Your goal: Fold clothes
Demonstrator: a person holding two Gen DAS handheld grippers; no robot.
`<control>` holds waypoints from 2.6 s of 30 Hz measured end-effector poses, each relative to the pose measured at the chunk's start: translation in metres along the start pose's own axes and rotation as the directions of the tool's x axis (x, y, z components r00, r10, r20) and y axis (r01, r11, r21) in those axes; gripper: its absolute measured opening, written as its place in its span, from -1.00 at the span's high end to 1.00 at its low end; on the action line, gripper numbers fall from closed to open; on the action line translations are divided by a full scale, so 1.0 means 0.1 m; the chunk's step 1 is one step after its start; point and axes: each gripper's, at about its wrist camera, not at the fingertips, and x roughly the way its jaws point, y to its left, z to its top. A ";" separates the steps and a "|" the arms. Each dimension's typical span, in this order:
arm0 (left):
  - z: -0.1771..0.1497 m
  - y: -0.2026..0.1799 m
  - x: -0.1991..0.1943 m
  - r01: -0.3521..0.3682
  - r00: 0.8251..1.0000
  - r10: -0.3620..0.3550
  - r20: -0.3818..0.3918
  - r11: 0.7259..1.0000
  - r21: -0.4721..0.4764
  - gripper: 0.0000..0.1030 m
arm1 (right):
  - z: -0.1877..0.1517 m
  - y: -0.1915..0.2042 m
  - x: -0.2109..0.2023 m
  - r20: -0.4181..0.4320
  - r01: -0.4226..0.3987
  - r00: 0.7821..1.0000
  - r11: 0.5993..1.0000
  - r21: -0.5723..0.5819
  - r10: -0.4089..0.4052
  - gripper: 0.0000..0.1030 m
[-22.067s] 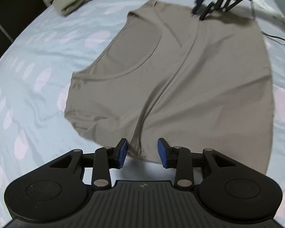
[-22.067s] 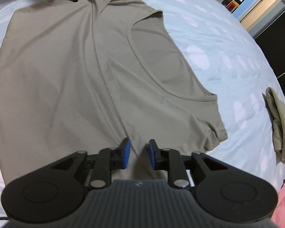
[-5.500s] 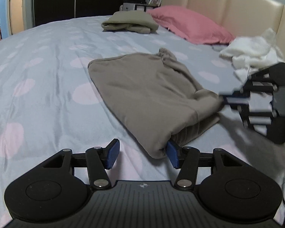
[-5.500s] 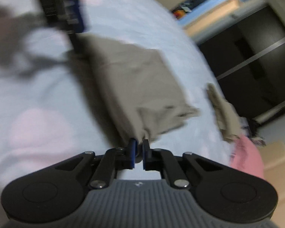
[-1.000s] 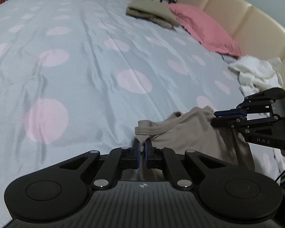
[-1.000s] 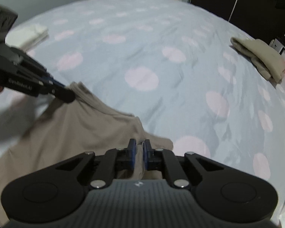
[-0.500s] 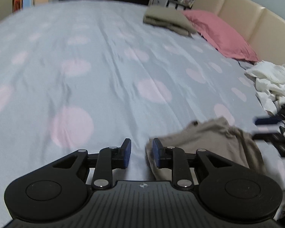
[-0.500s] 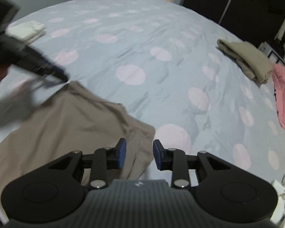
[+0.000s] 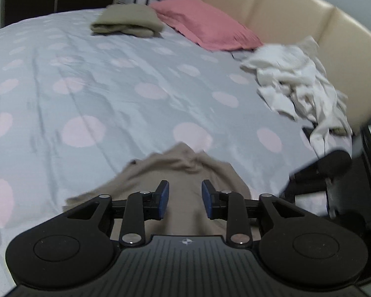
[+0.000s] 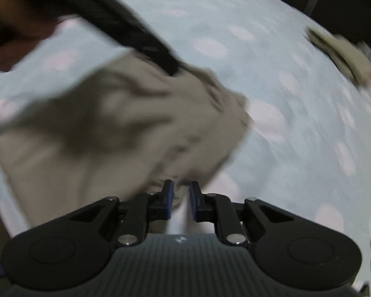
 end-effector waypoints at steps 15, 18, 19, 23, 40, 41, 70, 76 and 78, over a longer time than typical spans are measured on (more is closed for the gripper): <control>0.07 -0.06 0.24 0.053 0.996 -0.056 -0.074 0.998 -0.033 0.39 | 0.09 0.20 -0.12 -0.040 -0.154 0.985 0.963 0.221 0.167 0.74; 0.06 -0.03 0.20 0.049 0.997 -0.051 -0.065 0.998 -0.039 0.39 | 0.11 0.11 -0.23 -0.022 -0.162 0.985 0.953 0.255 0.173 0.94; 0.05 -0.01 0.18 0.048 0.997 -0.050 -0.060 0.998 -0.043 0.38 | 0.10 0.05 -0.29 -0.007 -0.161 0.986 0.947 0.278 0.169 0.94; -0.03 0.11 0.07 0.033 0.998 -0.037 -0.054 0.997 -0.069 0.34 | -0.01 -0.22 -0.31 -0.004 -0.121 0.991 0.931 0.345 0.131 0.97; -0.37 0.36 -0.82 -0.086 0.993 0.075 -0.093 0.990 -0.116 0.19 | 0.56 -0.26 -0.04 0.139 0.030 0.989 0.986 0.162 -0.053 0.38; -0.38 0.37 -0.84 -0.077 0.994 0.066 -0.086 0.989 -0.128 0.18 | 0.61 -0.25 -0.01 0.139 0.041 0.988 0.988 0.147 -0.061 0.35; -0.78 0.60 -0.75 0.005 0.991 -0.040 -0.131 0.967 -0.256 0.18 | 0.63 -0.86 0.14 0.019 0.051 0.998 0.954 0.297 -0.059 0.23; -0.97 0.27 -0.91 0.038 0.981 -0.084 -0.174 0.967 -0.250 0.07 | 0.27 -0.44 -0.23 -0.024 -0.214 0.974 0.947 0.238 0.226 0.23; -1.07 0.11 -0.88 0.038 0.974 -0.086 -0.211 0.974 -0.223 0.07 | 0.10 -0.19 -0.28 -0.074 -0.261 0.958 0.946 0.190 0.279 0.23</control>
